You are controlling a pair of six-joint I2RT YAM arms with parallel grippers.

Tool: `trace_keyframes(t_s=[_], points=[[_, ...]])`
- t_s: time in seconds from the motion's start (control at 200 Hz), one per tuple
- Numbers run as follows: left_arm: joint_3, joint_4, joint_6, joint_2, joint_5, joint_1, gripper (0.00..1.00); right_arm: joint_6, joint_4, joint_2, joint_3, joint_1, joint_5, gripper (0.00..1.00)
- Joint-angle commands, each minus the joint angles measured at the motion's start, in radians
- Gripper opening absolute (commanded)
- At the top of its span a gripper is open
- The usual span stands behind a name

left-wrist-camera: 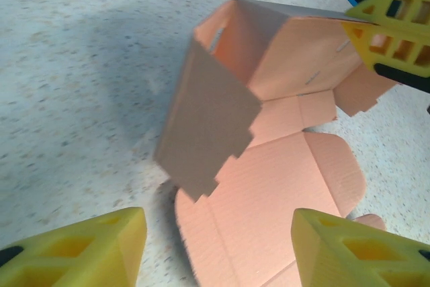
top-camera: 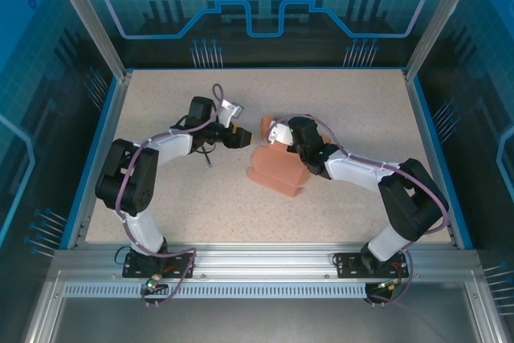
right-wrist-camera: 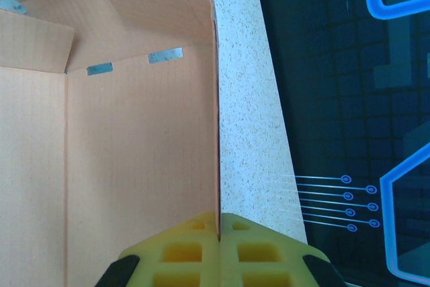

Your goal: Fold the paper box

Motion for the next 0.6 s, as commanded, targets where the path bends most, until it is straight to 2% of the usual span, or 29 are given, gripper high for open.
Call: trace_keyframes(t_s=[0.0,0.06,0.135,0.42,0.595], points=[[0.006,0.011,-0.054,-0.007,-0.066,0.018,0.54,-0.05,0.068,0.025,-0.038,0.01,0.039,0.02],[0.052,-0.053,-0.052,0.022,-0.123,0.018,0.47,-0.069,0.098,0.037,-0.045,0.013,0.051,0.02],[0.104,-0.111,-0.048,0.063,-0.147,0.017,0.45,-0.083,0.123,0.045,-0.052,0.015,0.057,0.02],[0.227,-0.227,0.009,0.169,-0.114,-0.036,0.45,-0.117,0.185,0.072,-0.07,0.02,0.076,0.02],[0.235,-0.209,0.028,0.189,-0.064,-0.052,0.45,-0.108,0.183,0.06,-0.067,0.02,0.069,0.02]])
